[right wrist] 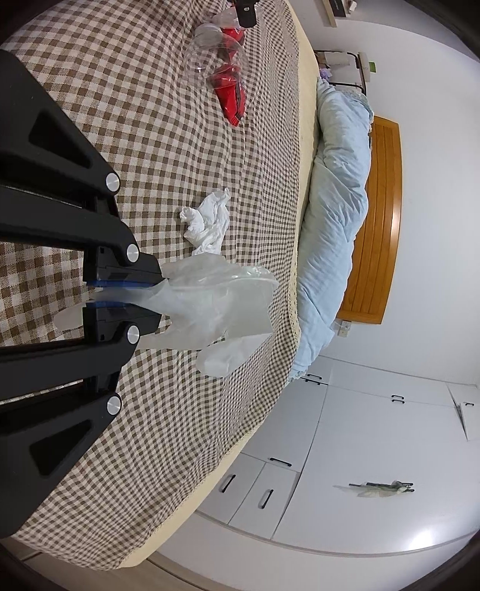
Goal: Collect trash
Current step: 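Grasp the clear plastic bottle with the left tool while the right tool holds its bag, then carry the clear bottle and clear bag off the bed down to the floor bin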
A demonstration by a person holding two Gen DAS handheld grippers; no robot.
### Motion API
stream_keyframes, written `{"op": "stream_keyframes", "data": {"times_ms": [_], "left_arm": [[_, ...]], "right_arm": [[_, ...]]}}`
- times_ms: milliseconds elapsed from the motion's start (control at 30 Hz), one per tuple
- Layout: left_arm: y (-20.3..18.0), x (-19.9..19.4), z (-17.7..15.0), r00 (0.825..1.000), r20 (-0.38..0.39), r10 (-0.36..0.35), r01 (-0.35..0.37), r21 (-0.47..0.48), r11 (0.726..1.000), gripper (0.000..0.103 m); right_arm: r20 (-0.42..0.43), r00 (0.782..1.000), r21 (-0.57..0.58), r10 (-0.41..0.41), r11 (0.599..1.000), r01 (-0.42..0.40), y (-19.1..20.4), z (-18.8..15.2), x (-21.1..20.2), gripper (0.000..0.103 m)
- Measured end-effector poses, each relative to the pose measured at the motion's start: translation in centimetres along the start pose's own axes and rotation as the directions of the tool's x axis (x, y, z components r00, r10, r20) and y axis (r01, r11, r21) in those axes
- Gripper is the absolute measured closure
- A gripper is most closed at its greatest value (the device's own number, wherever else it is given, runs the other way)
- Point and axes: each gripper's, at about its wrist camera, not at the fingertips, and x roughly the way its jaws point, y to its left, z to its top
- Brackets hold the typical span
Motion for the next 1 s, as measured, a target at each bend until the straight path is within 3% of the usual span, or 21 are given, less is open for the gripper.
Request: {"op": "stream_keyframes", "data": {"times_ms": [33, 100, 167, 533, 1000], "left_arm": [[-0.1, 0.2, -0.1, 1.0, -0.008, -0.008, 0.008, 0.007, 1.0, 0.041], [-0.2, 0.3, -0.2, 1.0, -0.017, -0.022, 0.022, 0.009, 1.0, 0.06], [0.2, 0.4, -0.3, 0.999, -0.021, -0.045, 0.044, -0.007, 0.999, 0.067], [1.8, -0.8, -1.6, 0.993, 0.002, -0.118, 0.117, -0.119, 0.986, 0.07], [0.6, -5.5, -2.9, 0.989, 0.091, -0.116, 0.124, -0.082, 0.989, 0.07]], "right_arm": [[0.001, 1.0, -0.004, 0.0, 1.0, 0.0, 0.1, 0.0, 0.0, 0.098], [0.002, 1.0, -0.005, 0.0, 1.0, 0.0, 0.1, 0.0, 0.0, 0.098], [-0.001, 1.0, -0.001, 0.001, 1.0, -0.001, 0.1, 0.0, 0.0, 0.098], [-0.014, 1.0, -0.001, 0.005, 1.0, -0.005, 0.0, 0.1, 0.3, 0.098], [0.005, 1.0, 0.049, 0.027, 0.998, -0.027, -1.1, 0.0, 0.1, 0.098]]}}
